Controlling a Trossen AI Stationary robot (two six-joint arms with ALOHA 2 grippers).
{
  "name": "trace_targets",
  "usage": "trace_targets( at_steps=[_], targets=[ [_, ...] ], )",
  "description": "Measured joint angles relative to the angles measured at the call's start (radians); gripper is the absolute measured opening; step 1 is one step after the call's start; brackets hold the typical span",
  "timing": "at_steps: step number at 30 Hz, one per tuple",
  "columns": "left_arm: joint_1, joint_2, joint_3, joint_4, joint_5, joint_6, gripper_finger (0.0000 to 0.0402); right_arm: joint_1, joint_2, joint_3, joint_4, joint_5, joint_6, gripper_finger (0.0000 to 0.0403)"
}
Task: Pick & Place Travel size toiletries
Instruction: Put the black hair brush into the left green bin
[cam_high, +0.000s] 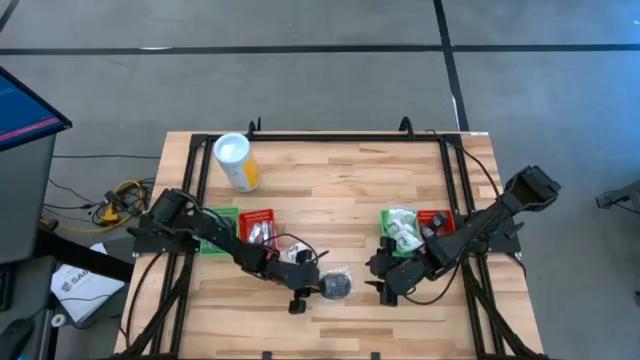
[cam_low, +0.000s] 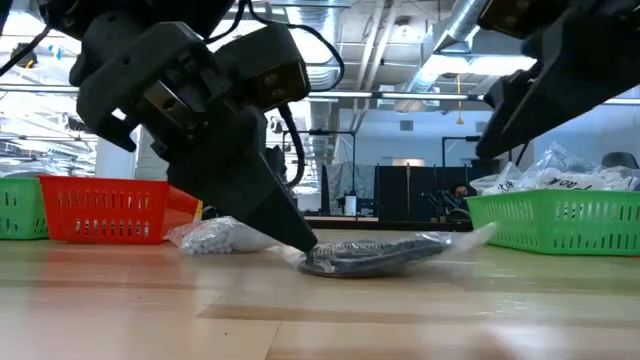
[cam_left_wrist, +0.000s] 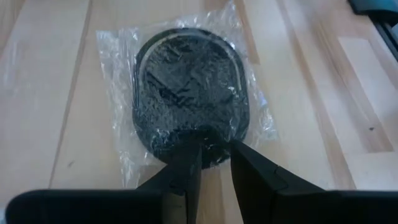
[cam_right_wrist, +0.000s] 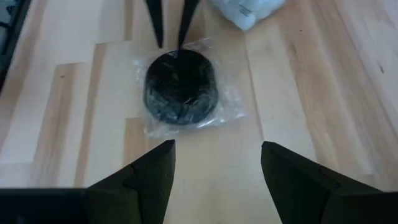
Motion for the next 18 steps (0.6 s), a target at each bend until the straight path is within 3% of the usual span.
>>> trace_targets(
  at_steps=[18],
  targets=[
    [0.005, 0.009, 0.000, -0.022, -0.010, -0.035, 0.0079, 0.016, 0.262, 0.078, 0.033, -0.006, 0.041, 0.0226]
  ],
)
